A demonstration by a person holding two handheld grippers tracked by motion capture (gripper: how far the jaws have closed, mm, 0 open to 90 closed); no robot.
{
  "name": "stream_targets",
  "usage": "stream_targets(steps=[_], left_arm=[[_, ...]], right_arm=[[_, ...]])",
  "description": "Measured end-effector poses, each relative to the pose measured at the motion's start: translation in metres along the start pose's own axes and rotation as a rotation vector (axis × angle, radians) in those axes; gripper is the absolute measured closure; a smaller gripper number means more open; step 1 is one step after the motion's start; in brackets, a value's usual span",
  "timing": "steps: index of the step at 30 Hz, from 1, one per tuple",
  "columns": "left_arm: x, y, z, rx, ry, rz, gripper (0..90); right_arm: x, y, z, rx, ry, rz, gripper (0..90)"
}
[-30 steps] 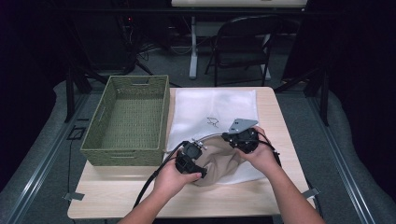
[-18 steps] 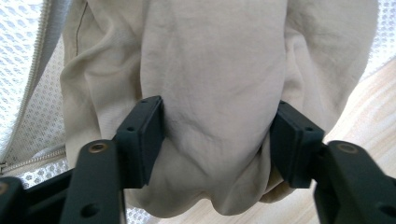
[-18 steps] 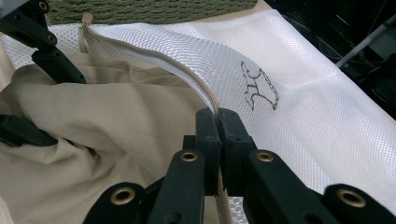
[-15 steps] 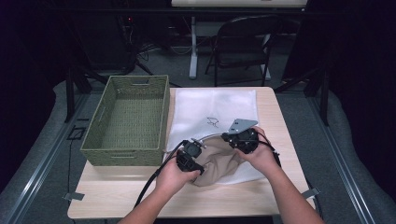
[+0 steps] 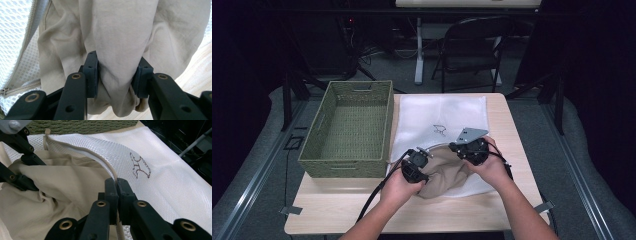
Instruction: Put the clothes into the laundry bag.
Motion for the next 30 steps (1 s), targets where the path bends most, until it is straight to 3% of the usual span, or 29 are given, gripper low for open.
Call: stream_targets(steps=[16, 30], left_arm=[[0.007, 0.017, 0.002, -0.043, 0.014, -0.064, 65.7], [0.016, 0.032, 0.010, -0.046, 0.028, -0.102, 65.8]], right_arm=[[0.001, 0.000, -0.001, -0.002, -0.001, 0.000, 87.6], [0.003, 0.001, -0.001, -0.006, 0.001, -0.004, 87.6]])
Point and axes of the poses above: each handheld gripper's, and its own axes: z roughly forward along the jaws, y roughly out of its top, x roughly to its left, the point moved 8 cm from there along z, roughly forward along the jaws, and after that the axes turned 14 degrees about z, right-handed, at the moved point
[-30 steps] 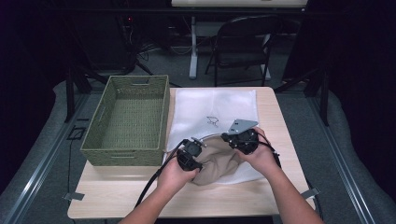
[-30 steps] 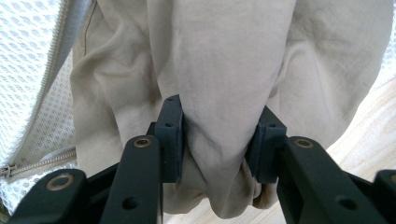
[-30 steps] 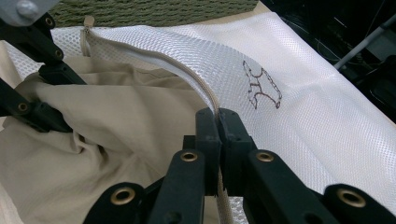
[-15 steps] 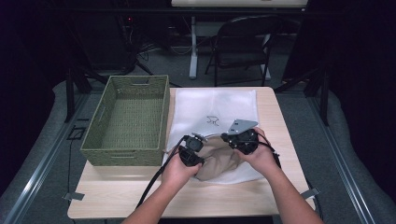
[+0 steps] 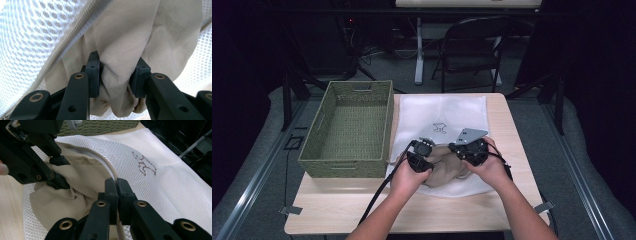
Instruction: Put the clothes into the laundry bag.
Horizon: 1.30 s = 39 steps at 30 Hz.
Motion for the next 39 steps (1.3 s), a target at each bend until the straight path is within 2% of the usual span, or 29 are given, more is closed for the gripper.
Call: stream_targets(steps=[10, 15, 19, 24, 31, 37, 39], left_arm=[[0.001, 0.007, 0.007, -0.021, 0.004, -0.034, 65.3], [0.000, 0.007, 0.007, -0.029, -0.001, -0.026, 60.5], [-0.001, 0.008, 0.003, -0.044, -0.016, -0.017, 51.1], [-0.003, 0.006, -0.004, -0.069, -0.009, -0.011, 39.6], [-0.009, 0.001, -0.017, -0.087, -0.030, 0.021, 37.8], [-0.011, -0.005, -0.029, -0.107, -0.029, 0.033, 37.0], [-0.012, -0.007, -0.033, -0.118, -0.034, 0.025, 37.0]], right_arm=[[0.001, 0.000, 0.001, 0.003, -0.004, -0.008, 87.6], [0.000, 0.000, 0.001, 0.003, -0.005, -0.004, 87.6], [-0.001, -0.001, 0.001, 0.004, -0.005, -0.001, 87.6], [-0.001, -0.001, 0.001, 0.002, -0.003, 0.002, 87.6], [-0.001, -0.001, 0.001, 0.004, -0.006, 0.002, 87.6], [-0.002, -0.001, 0.000, 0.001, -0.008, 0.003, 87.5], [-0.002, -0.001, 0.000, 0.000, -0.009, 0.002, 87.5]])
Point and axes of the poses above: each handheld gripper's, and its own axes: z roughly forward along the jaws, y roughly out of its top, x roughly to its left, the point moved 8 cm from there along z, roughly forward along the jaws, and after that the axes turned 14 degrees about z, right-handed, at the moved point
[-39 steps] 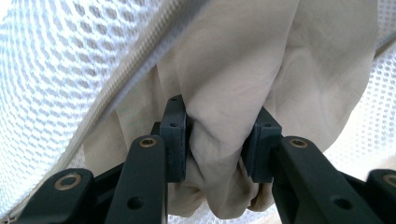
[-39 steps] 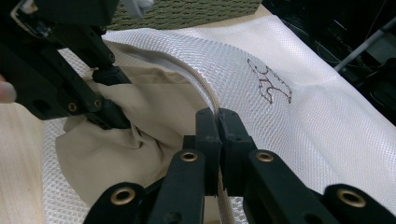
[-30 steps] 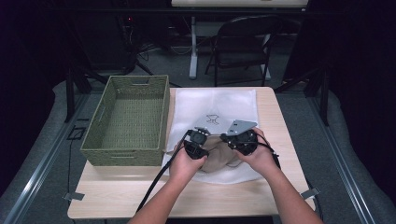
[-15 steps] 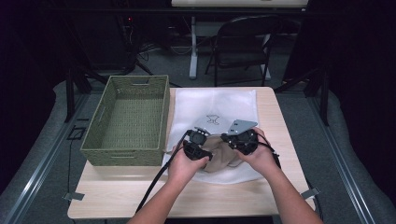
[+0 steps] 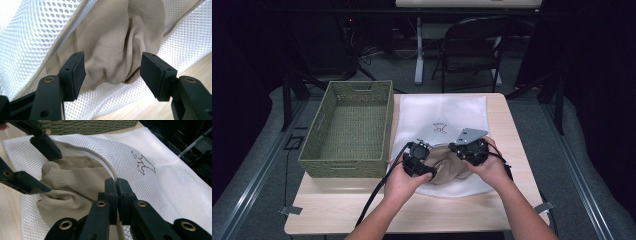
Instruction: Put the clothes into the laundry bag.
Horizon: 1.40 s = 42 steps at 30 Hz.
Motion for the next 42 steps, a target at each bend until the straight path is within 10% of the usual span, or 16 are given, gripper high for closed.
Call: stream_targets(steps=[26, 42], left_arm=[[-0.004, -0.030, 0.007, 0.069, -0.033, 0.000, 42.7], [-0.008, -0.030, 0.024, 0.098, -0.048, -0.015, 64.5]], right_arm=[[0.000, -0.001, 0.000, 0.006, 0.003, -0.002, 87.3], [0.001, -0.001, 0.000, 0.006, 0.000, -0.002, 87.3]])
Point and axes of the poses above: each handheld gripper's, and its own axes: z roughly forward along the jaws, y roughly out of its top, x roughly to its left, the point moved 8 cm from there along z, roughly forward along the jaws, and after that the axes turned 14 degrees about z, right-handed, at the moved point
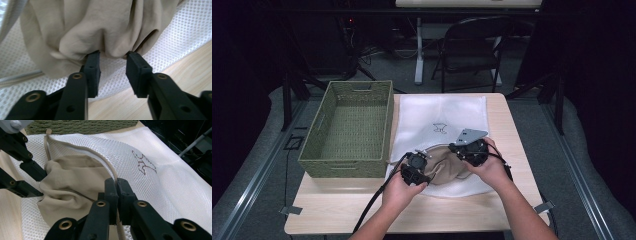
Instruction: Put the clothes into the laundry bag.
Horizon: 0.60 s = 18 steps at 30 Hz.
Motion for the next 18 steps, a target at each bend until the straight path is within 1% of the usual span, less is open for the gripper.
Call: stream_targets(steps=[2, 4, 7, 8, 10, 13, 14, 16, 18], left_arm=[[0.0007, 0.0015, 0.0010, -0.008, 0.002, -0.001, 68.8], [0.0005, 0.0031, 0.0018, -0.019, -0.001, -0.012, 73.5], [0.0017, 0.0039, 0.0026, -0.021, -0.007, -0.002, 78.5], [0.0013, 0.0043, 0.0031, -0.024, -0.010, -0.009, 80.2], [0.0020, 0.0047, 0.0037, -0.025, -0.010, -0.004, 82.6], [0.0020, 0.0063, 0.0045, -0.035, -0.012, -0.009, 86.6], [0.0024, 0.0067, 0.0047, -0.034, -0.012, -0.003, 87.2], [0.0018, 0.0082, 0.0062, -0.039, -0.014, -0.013, 88.0], [0.0016, 0.0096, 0.0076, -0.039, -0.015, -0.013, 88.7]], right_arm=[[0.0001, -0.0001, 0.0001, 0.000, 0.001, 0.000, 87.3], [0.0002, -0.0002, 0.0001, 0.000, 0.000, 0.000, 87.3], [0.0001, -0.0004, 0.0000, 0.002, 0.000, -0.001, 87.3], [0.0003, -0.0004, 0.0001, 0.000, 0.001, 0.001, 87.3], [0.0005, -0.0004, 0.0003, 0.000, 0.001, -0.003, 87.3], [0.0012, -0.0002, 0.0007, -0.002, 0.004, -0.001, 87.4], [0.0013, -0.0003, 0.0006, -0.001, 0.003, -0.002, 87.4], [0.0014, -0.0004, 0.0007, 0.001, 0.003, -0.003, 87.5], [0.0017, -0.0004, 0.0006, 0.004, 0.002, -0.004, 87.5]])
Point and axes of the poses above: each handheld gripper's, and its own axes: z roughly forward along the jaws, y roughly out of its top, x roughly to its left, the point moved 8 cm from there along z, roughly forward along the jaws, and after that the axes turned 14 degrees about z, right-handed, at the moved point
